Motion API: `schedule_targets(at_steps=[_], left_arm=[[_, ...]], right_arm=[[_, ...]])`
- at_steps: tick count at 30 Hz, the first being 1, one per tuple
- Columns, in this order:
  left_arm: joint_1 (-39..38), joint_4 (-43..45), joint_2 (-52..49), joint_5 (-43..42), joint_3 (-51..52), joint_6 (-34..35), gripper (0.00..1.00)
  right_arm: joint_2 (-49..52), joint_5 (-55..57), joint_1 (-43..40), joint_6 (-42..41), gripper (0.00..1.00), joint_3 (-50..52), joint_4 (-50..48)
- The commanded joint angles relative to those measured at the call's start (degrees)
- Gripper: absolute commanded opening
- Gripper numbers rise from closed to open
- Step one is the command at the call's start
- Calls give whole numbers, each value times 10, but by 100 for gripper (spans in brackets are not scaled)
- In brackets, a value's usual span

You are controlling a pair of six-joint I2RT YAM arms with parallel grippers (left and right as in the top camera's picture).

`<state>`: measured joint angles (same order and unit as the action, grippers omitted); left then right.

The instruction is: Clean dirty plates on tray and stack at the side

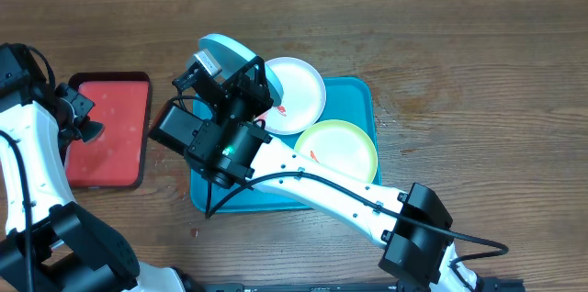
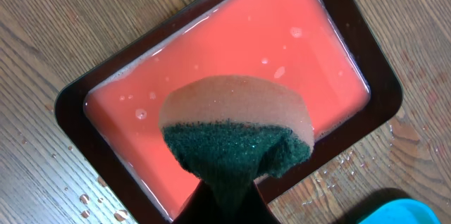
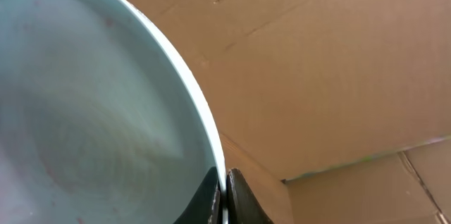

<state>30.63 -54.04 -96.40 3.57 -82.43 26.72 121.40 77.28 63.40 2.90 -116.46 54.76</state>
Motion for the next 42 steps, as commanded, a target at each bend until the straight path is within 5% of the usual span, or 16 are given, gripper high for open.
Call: schedule_targets(at_steps=[1, 3, 4, 7, 8, 12, 18, 24, 34, 37, 38, 39, 42], left_arm=[[4, 0, 0, -7, -2, 8, 4], [4, 0, 0, -7, -2, 8, 4], [4, -1, 0, -7, -2, 8, 4], [4, -1, 0, -19, -2, 7, 4], [4, -1, 0, -20, -2, 7, 4], [4, -1, 0, -20, -2, 7, 4], [4, -1, 0, -22, -2, 7, 4], [3, -1, 0, -39, -2, 7, 4], [2, 1, 0, -38, -2, 7, 4], [2, 1, 0, -38, -2, 7, 4], [2, 1, 0, -38, -2, 7, 4], [2, 1, 0, -38, -2, 7, 4], [2, 1, 0, -39, -2, 7, 4]], right_arm=[[-2, -135, -6, -82, 4, -12, 20], [1, -342, -24, -54, 4, 0, 28], [1, -352, -31, -21, 4, 6, 27], [-16, -92, -47, -106, 4, -13, 27], [-28, -105, -55, -106, 4, -21, 23], [-55, -384, -125, -102, 4, -24, 42], [-54, -793, -397, -132, 4, -17, 151], [-54, -814, -662, -115, 4, 72, 174], [-54, -840, -814, -134, 4, 255, 1], [-55, -844, -809, -118, 15, 256, -2], [-60, -849, -797, -116, 44, 244, 12], [-64, -849, -792, -117, 55, 236, 24], [-94, -857, -774, -119, 57, 213, 53]])
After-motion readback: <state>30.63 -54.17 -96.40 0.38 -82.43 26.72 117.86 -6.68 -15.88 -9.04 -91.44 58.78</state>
